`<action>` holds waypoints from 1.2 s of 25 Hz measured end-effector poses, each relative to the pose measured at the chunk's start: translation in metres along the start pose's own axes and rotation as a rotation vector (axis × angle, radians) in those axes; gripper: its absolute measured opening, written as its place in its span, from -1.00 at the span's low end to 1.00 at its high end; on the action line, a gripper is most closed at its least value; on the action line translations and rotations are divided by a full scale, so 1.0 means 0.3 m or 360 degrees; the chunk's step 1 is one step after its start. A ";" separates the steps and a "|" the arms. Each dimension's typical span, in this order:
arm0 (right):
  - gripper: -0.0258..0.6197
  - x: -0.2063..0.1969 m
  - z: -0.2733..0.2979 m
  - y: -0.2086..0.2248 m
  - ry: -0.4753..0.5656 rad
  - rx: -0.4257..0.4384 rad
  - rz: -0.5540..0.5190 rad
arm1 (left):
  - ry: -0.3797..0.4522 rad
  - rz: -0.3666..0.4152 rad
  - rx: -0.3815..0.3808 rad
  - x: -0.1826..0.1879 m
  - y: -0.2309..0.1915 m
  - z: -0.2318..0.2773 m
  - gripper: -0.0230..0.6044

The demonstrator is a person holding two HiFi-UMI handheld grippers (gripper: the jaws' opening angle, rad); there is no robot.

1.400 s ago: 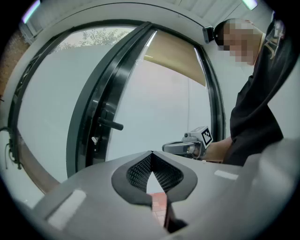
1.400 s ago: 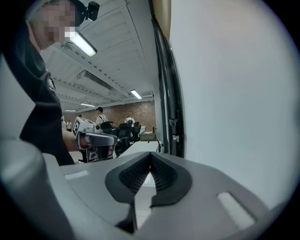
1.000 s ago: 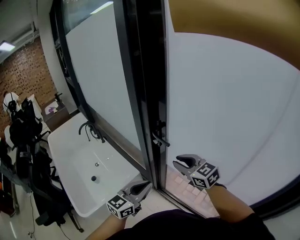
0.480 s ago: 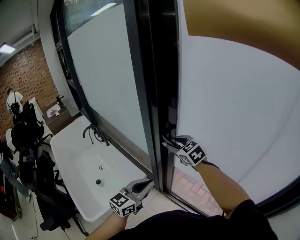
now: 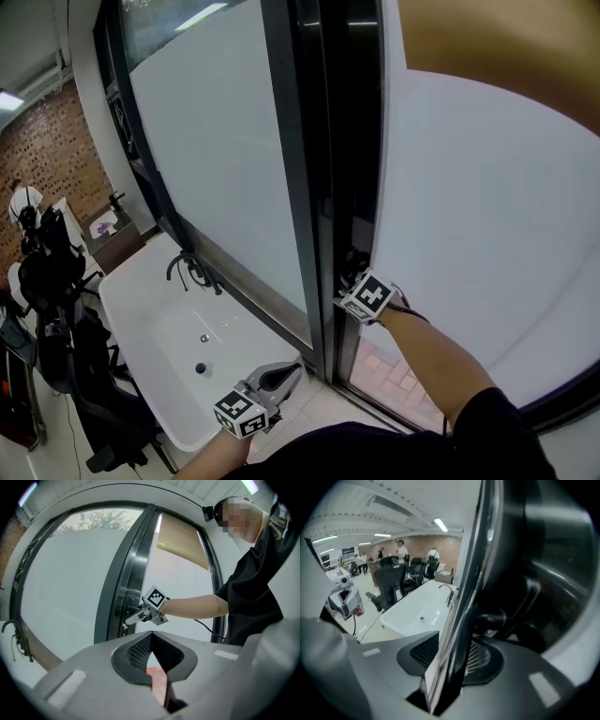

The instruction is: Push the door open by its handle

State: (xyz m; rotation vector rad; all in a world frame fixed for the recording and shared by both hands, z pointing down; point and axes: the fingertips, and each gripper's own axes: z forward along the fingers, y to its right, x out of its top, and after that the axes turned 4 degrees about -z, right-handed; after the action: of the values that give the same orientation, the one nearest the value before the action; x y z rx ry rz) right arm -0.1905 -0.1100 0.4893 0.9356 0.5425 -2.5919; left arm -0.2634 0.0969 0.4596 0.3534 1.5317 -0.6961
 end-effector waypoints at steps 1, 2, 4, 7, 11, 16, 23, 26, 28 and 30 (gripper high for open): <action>-0.42 -0.019 0.015 -0.006 -0.0030 0.0022 0.0000 | -0.0004 0.0001 0.0000 0.002 -0.013 -0.001 -0.93; -0.41 -0.030 0.031 -0.010 -0.0016 0.0043 0.0035 | -0.0004 0.0002 -0.0004 0.003 -0.024 -0.002 -0.93; -0.42 -0.029 0.058 -0.015 0.0063 0.0081 0.0158 | -0.0003 0.0005 -0.0019 0.012 -0.047 -0.008 -0.93; -0.45 -0.012 0.065 -0.011 0.0093 0.0088 0.0229 | 0.0001 0.0013 -0.0045 0.057 -0.073 -0.005 -0.93; -0.48 -0.001 0.074 -0.002 0.0187 0.0076 0.0232 | 0.0036 0.0036 -0.0115 0.077 -0.097 0.038 -0.93; -0.53 0.019 0.073 -0.004 0.0370 0.0081 0.0244 | 0.0026 0.0056 -0.0188 0.105 -0.073 0.087 -0.93; -0.54 0.040 0.076 -0.015 0.0702 0.0143 0.0212 | 0.0027 0.0056 -0.0222 0.104 -0.052 0.087 -0.93; -0.53 0.037 0.075 -0.020 0.0711 0.0269 0.0224 | 0.0013 0.0050 -0.0192 0.098 -0.067 0.070 -0.93; -0.52 0.030 0.070 -0.032 0.0670 0.0354 0.0262 | 0.0003 0.0034 -0.0171 0.078 -0.076 0.052 -0.93; -0.51 0.029 0.063 -0.026 0.0657 0.0408 0.0284 | -0.0008 0.0026 -0.0143 0.069 -0.093 0.048 -0.93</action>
State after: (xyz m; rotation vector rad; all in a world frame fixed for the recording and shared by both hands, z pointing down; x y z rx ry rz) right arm -0.2102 -0.1135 0.4988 1.5458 0.2101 -2.3491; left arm -0.2711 0.0628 0.4460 0.2964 1.5479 -0.6128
